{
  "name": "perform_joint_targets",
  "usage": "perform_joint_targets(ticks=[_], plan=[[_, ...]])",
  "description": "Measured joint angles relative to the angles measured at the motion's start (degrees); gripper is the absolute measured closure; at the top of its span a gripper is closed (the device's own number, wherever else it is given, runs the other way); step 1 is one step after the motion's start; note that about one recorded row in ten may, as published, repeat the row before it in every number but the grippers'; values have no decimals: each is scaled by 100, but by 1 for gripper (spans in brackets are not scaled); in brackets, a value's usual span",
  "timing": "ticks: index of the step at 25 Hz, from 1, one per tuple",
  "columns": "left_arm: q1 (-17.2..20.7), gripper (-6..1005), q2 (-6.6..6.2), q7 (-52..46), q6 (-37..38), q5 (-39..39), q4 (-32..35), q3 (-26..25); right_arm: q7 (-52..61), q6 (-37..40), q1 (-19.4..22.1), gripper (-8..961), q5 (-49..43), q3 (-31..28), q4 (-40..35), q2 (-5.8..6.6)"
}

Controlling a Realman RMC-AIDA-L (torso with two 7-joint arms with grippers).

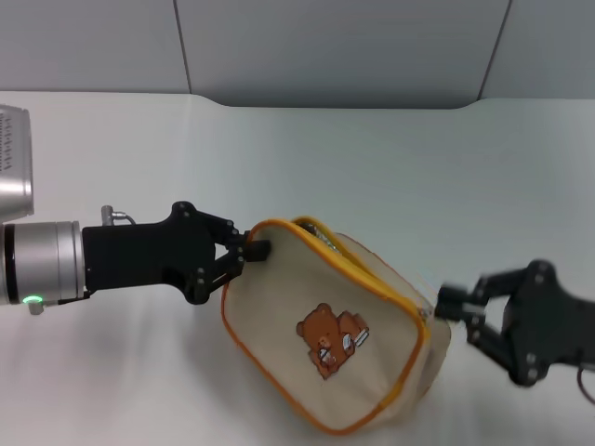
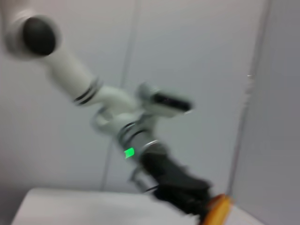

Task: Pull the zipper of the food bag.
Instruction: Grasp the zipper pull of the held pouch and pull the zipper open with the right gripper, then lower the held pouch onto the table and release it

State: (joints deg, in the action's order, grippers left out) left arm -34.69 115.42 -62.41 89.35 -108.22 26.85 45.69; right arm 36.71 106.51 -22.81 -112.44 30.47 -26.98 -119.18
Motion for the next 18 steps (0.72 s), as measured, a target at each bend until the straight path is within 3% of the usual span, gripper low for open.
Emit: perform_joint_targets(ticks=[3,8,14,18], plan=[[72,942,27,-74,-38,5,-5,-2,408,20,-104,826,4,-731,214,-2],[151,942,160,-348,-315,6,-13,-148,1015,-98,-273,792,28,-1209,374,3],[214,922,291,-782,-658,10,-14,-420,1492,-215,-354,586,174,-1275,348,26],[227,906,295,-855,-297,15,-14,-753,1735,-220,-400,416,179,-1243,344,62]])
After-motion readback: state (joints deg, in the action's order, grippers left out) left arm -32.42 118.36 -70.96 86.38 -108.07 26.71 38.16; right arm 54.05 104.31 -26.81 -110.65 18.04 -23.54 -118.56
